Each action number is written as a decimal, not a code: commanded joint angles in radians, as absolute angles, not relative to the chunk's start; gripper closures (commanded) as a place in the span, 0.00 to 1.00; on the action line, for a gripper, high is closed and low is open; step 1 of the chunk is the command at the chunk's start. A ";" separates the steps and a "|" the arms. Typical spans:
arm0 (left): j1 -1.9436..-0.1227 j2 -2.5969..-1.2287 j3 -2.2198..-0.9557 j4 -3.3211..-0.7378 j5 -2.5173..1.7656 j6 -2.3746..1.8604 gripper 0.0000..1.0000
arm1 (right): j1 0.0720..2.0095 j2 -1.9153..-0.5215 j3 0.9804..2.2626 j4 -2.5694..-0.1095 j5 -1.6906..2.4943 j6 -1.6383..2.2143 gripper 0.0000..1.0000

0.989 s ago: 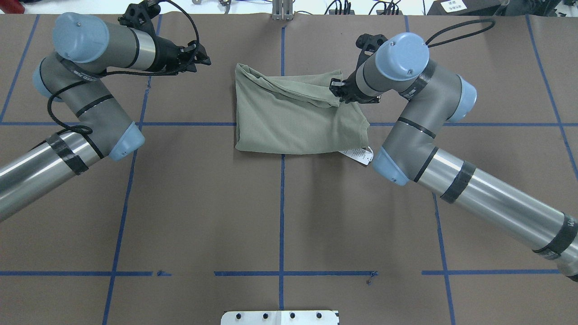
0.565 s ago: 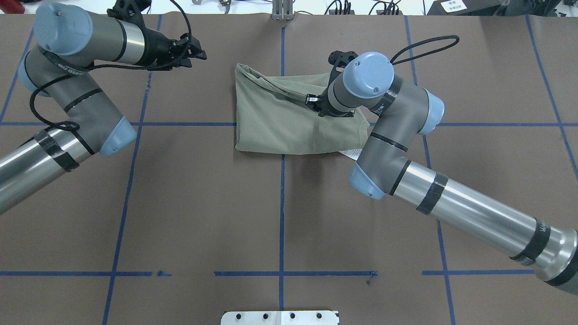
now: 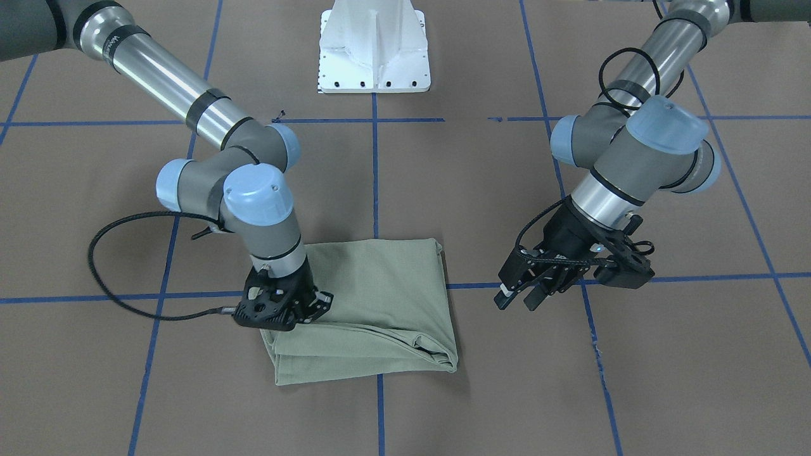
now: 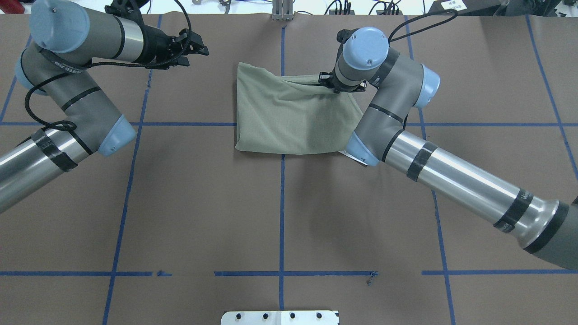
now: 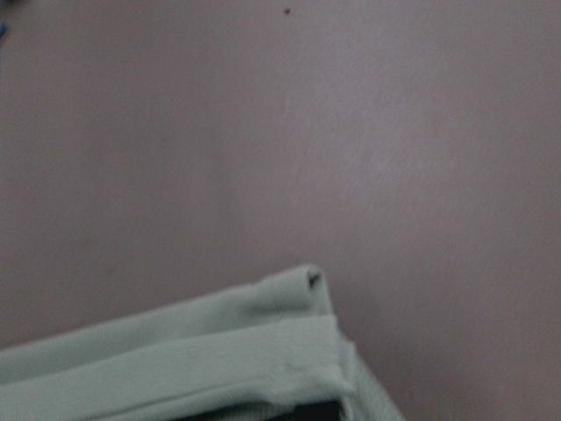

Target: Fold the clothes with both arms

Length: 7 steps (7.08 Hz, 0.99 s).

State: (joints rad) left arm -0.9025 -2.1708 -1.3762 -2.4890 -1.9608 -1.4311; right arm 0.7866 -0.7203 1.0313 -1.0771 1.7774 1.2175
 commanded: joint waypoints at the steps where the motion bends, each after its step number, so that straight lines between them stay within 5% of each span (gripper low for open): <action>1: -0.907 -2.168 -1.388 -2.482 -1.959 -1.433 0.31 | 0.911 -0.670 0.930 -1.071 1.814 1.158 1.00; 3: -0.907 -2.137 -1.390 -2.482 -1.965 -1.418 0.31 | 1.003 -0.681 0.946 -1.074 1.904 1.114 1.00; 7: -0.946 -2.008 -1.448 -2.476 -2.051 -1.228 0.32 | 1.147 -1.024 1.278 -1.193 2.120 0.924 1.00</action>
